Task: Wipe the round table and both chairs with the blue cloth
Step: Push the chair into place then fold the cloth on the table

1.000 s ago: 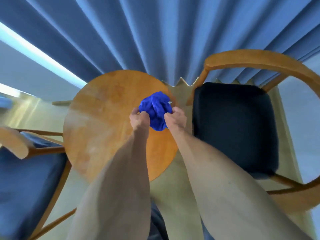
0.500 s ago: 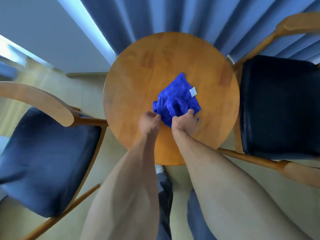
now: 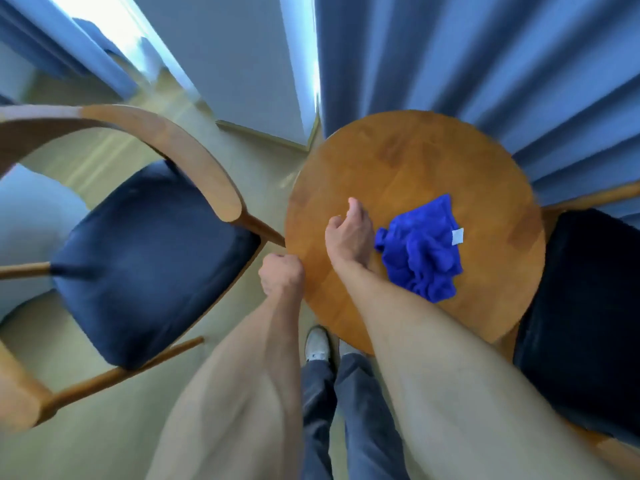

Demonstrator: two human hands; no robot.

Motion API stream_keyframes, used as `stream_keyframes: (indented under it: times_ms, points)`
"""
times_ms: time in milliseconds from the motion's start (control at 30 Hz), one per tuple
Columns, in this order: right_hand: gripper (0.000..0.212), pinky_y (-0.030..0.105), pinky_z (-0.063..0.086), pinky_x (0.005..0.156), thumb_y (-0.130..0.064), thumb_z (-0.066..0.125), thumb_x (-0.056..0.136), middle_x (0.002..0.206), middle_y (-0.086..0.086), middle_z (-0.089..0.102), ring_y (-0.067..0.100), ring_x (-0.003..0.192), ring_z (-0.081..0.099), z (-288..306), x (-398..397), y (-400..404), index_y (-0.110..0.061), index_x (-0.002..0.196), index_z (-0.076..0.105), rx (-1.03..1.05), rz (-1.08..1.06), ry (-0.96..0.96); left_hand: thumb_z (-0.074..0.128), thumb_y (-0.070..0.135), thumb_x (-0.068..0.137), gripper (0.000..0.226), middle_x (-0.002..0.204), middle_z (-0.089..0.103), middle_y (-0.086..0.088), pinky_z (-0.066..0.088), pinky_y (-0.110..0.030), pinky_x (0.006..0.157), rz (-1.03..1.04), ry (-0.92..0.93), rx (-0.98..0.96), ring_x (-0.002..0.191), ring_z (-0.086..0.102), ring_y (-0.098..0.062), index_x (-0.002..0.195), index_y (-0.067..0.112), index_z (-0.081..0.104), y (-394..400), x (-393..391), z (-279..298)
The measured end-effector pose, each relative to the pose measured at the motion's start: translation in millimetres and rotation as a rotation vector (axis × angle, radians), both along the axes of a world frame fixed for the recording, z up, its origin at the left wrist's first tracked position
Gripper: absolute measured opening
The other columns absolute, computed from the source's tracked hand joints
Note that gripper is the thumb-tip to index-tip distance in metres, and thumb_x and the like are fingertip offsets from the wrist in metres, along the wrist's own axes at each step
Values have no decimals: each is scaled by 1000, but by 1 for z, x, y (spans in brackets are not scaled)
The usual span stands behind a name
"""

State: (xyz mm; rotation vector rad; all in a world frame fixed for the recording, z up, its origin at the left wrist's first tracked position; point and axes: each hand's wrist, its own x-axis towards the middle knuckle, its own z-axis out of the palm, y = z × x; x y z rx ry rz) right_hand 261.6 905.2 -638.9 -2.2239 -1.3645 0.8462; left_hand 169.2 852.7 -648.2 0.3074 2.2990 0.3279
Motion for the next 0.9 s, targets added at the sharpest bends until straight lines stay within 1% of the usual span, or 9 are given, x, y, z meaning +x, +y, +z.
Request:
stream_keyframes:
  times_ms: [67, 133, 267, 367, 467, 567, 700, 800, 900]
  points:
    - [43, 36, 44, 93, -16, 48, 92, 126, 15, 63, 34, 118, 55, 12, -45, 0, -13, 134, 54, -120, 180, 54, 47, 15, 82, 31, 102, 70, -16, 58, -41, 83, 70, 8, 11, 94, 67, -35, 100, 6, 70, -3, -34, 12]
    - [38, 34, 46, 89, -15, 48, 92, 124, 16, 63, 35, 115, 57, 23, -92, -8, -12, 128, 57, -221, 288, 108, 48, 14, 79, 30, 102, 70, -14, 58, -42, 83, 134, 26, 27, 94, 67, -35, 99, 7, 69, -11, -69, 24]
    - [30, 30, 42, 80, -13, 52, 88, 123, 13, 64, 34, 111, 59, 40, -179, -48, -12, 117, 61, -333, 431, 176, 55, 15, 80, 16, 101, 67, -8, 55, -35, 81, 278, 58, 39, 92, 64, -30, 94, 15, 61, -40, -142, 54]
    - [30, 32, 45, 85, -12, 51, 89, 123, 14, 63, 35, 112, 57, 47, -228, -81, -11, 117, 58, -367, 530, 171, 52, 12, 84, 18, 106, 64, -6, 51, -32, 81, 359, 99, 61, 91, 59, -27, 99, 17, 59, -72, -197, 69]
    - [29, 36, 49, 90, -12, 49, 88, 121, 13, 62, 34, 108, 57, 44, -263, -110, -11, 117, 56, -386, 577, 137, 51, 14, 88, 23, 113, 63, -8, 45, -32, 80, 370, 204, 34, 100, 60, -30, 109, 15, 62, -106, -248, 75]
    - [30, 39, 44, 96, -13, 48, 88, 122, 12, 58, 32, 111, 54, 38, -295, -132, -14, 117, 54, -397, 540, 26, 53, 15, 91, 25, 117, 58, -8, 46, -36, 83, 271, 342, -8, 106, 58, -30, 115, 15, 61, -140, -301, 76]
    - [35, 44, 29, 104, -18, 52, 85, 127, 13, 51, 32, 119, 44, 33, -344, -160, -19, 120, 53, -367, 480, -297, 53, 13, 89, 30, 124, 49, -9, 40, -39, 93, 5, 533, -53, 116, 48, -30, 119, 19, 56, -179, -378, 68]
    - [40, 46, 26, 105, -21, 57, 80, 130, 16, 46, 34, 118, 40, 31, -387, -187, -21, 119, 50, -378, 419, -416, 58, 13, 84, 38, 141, 38, -14, 35, -42, 101, -162, 531, -126, 130, 36, -32, 120, 21, 50, -200, -431, 60]
    - [43, 48, 26, 106, -25, 58, 81, 133, 18, 43, 36, 120, 39, 32, -434, -218, -19, 122, 48, -408, 365, -423, 60, 15, 79, 40, 141, 36, -16, 36, -44, 99, -313, 534, -121, 128, 36, -34, 116, 23, 46, -221, -474, 56]
